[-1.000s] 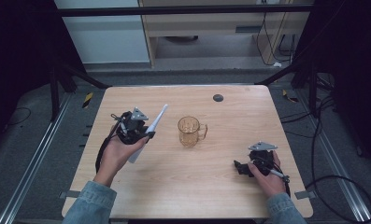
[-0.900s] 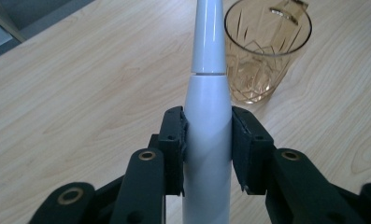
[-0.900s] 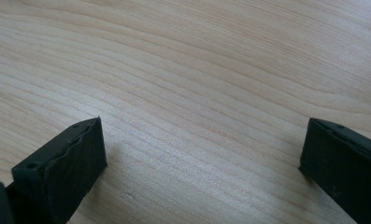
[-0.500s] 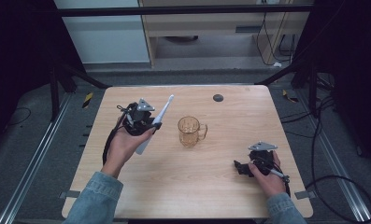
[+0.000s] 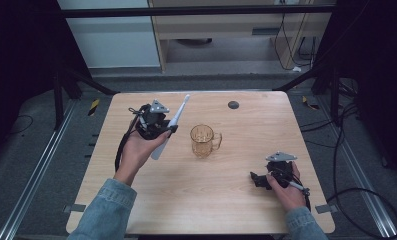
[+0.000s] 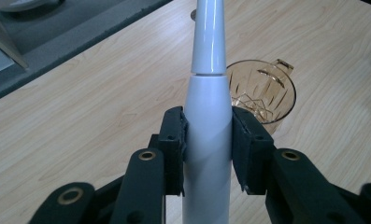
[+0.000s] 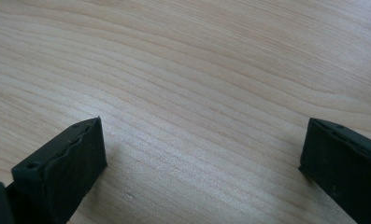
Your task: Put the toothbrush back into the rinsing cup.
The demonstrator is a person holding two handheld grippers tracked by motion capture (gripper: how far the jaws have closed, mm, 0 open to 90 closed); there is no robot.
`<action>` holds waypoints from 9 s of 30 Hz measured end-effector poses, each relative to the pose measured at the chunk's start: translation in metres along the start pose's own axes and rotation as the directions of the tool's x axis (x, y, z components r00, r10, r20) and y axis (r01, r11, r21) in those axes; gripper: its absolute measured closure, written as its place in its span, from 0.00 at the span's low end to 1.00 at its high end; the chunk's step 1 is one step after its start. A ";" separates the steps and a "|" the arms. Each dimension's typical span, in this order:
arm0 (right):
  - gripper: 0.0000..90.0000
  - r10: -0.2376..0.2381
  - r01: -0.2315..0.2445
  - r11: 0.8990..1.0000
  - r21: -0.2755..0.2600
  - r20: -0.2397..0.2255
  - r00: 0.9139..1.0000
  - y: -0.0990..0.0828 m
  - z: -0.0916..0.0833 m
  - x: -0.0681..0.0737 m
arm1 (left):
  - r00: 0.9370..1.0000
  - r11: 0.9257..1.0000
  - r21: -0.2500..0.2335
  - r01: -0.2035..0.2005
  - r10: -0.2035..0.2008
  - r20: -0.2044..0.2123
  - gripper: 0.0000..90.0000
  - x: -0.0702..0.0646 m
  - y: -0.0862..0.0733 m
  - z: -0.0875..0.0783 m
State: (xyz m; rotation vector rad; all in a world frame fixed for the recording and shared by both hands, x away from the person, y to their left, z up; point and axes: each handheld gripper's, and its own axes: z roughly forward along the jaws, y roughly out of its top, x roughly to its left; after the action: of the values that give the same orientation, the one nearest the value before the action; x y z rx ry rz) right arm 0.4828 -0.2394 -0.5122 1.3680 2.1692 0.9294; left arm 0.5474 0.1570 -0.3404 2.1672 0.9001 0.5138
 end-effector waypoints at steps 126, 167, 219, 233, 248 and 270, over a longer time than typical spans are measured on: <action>0.00 -0.002 0.002 1.000 0.000 0.000 1.000 0.000 0.000 0.000 | 0.998 0.967 -0.253 0.040 -0.029 0.047 0.74 -0.024 0.091 0.044; 0.00 -0.005 0.005 1.000 -0.003 0.001 1.000 0.000 0.000 0.000 | 0.996 0.972 -0.232 0.039 -0.019 0.088 0.74 -0.035 0.059 0.087; 0.00 -0.006 0.006 1.000 -0.003 0.002 1.000 0.000 0.000 0.000 | 0.994 0.984 -0.172 0.042 -0.025 0.104 0.74 -0.034 0.023 0.106; 0.00 -0.006 0.006 1.000 -0.003 0.002 1.000 0.000 0.000 0.000 | 0.994 0.986 -0.161 0.048 -0.030 0.109 0.74 -0.035 0.017 0.109; 0.00 -0.006 0.006 1.000 -0.003 0.003 1.000 0.000 0.000 0.000 | 0.993 0.988 -0.149 0.051 -0.033 0.117 0.74 -0.036 0.012 0.111; 0.00 -0.004 0.004 1.000 -0.002 0.002 1.000 0.000 0.000 0.000 | 0.992 0.992 -0.123 0.036 -0.021 0.121 0.74 -0.039 0.011 0.116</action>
State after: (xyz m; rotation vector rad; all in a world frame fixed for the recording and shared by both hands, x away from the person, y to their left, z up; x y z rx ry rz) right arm 0.4830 -0.2394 -0.5125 1.3624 2.1684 0.9281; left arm 0.5940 0.0685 -0.4124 2.0461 0.8112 0.4105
